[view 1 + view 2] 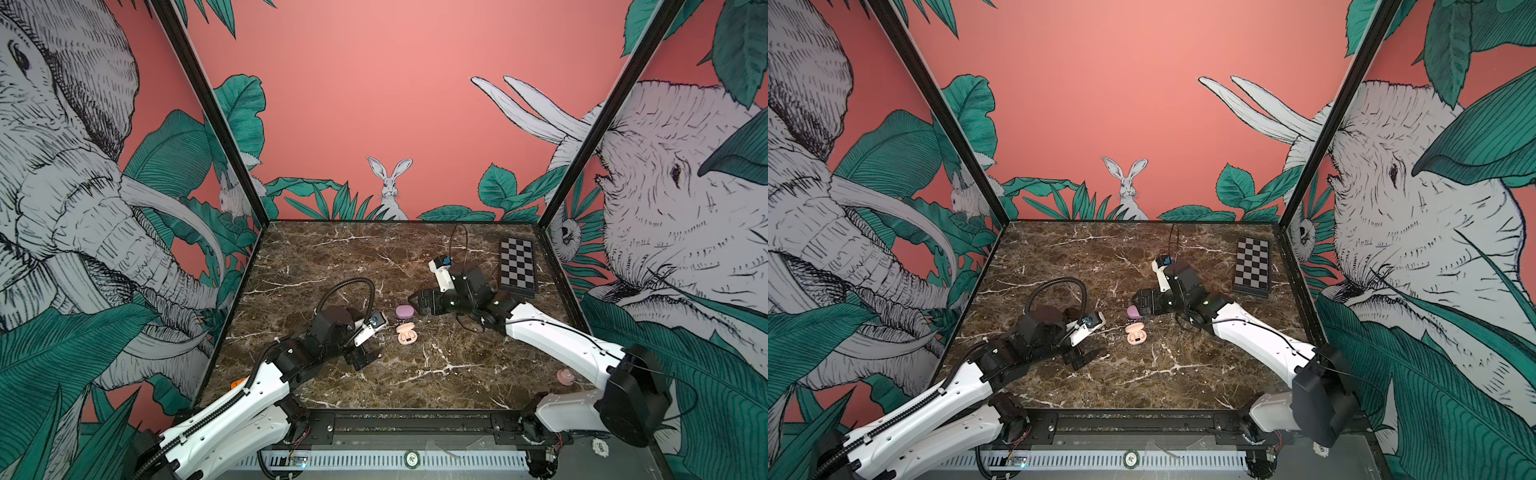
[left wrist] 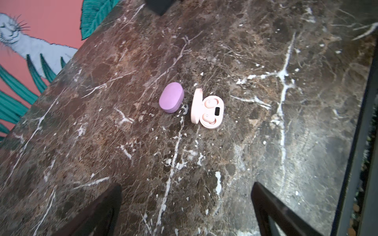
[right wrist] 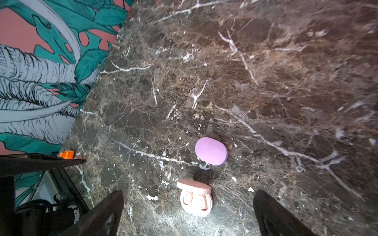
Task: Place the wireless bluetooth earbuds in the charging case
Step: 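Raise the right gripper away from the filled pink case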
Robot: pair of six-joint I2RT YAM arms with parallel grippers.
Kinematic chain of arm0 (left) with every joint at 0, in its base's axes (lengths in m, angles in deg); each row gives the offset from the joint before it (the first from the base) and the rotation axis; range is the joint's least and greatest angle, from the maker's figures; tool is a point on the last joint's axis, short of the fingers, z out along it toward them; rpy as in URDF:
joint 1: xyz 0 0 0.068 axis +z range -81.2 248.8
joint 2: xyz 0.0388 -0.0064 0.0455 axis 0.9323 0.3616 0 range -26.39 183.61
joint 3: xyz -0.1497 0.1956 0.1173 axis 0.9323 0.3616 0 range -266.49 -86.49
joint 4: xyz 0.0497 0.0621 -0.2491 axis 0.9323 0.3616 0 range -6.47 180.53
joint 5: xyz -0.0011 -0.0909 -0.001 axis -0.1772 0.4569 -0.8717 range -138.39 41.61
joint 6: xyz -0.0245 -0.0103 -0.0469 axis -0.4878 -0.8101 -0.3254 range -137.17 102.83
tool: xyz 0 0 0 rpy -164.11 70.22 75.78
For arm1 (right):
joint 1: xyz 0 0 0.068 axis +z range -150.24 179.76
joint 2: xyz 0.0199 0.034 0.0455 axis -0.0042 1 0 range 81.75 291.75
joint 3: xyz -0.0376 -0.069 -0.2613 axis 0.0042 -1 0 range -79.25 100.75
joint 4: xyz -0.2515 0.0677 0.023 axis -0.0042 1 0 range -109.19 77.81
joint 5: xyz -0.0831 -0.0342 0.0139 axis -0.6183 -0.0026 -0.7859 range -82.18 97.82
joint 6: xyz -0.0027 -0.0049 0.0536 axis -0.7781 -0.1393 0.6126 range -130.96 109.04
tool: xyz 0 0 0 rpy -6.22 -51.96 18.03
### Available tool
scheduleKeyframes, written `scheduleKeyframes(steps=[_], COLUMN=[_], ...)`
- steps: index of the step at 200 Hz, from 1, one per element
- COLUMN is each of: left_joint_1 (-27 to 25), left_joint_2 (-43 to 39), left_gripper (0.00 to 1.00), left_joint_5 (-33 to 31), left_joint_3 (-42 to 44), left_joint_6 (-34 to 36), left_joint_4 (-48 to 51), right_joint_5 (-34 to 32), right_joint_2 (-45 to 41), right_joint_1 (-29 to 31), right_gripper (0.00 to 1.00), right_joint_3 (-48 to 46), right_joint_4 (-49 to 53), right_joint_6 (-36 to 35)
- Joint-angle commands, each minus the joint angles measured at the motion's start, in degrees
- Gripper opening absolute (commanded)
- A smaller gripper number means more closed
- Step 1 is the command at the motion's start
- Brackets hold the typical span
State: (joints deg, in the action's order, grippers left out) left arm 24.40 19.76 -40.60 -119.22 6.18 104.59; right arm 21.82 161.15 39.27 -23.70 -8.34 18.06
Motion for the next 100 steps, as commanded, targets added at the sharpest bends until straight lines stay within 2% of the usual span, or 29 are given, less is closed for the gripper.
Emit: scheduleKeyframes(steps=[1, 19, 43, 100], left_joint_1=[-0.51, -0.77, -0.95, -0.95], left_joint_2=[0.47, 0.66, 0.95, -0.77], left_gripper=[0.99, 0.99, 0.99, 0.99], left_joint_5=[6.55, 8.52, 8.15, 1.62], left_joint_3=[-0.71, 0.39, 2.65, 5.65], left_joint_6=[5.37, 6.25, 5.87, 6.44], left_joint_4=[-0.73, -1.78, -6.19, -11.43], right_joint_5=[3.24, 5.06, 6.39, 13.17], right_joint_2=[2.22, 4.82, 7.57, 13.55], right_joint_1=[-0.81, -1.09, -1.11, -1.1], right_gripper=[0.98, 0.98, 0.98, 0.98], right_joint_3=[1.4, 2.01, 2.44, 3.78], right_joint_4=[-2.49, -3.39, -5.25, -8.89], right_joint_6=[-2.29, -3.34, -3.63, -4.06])
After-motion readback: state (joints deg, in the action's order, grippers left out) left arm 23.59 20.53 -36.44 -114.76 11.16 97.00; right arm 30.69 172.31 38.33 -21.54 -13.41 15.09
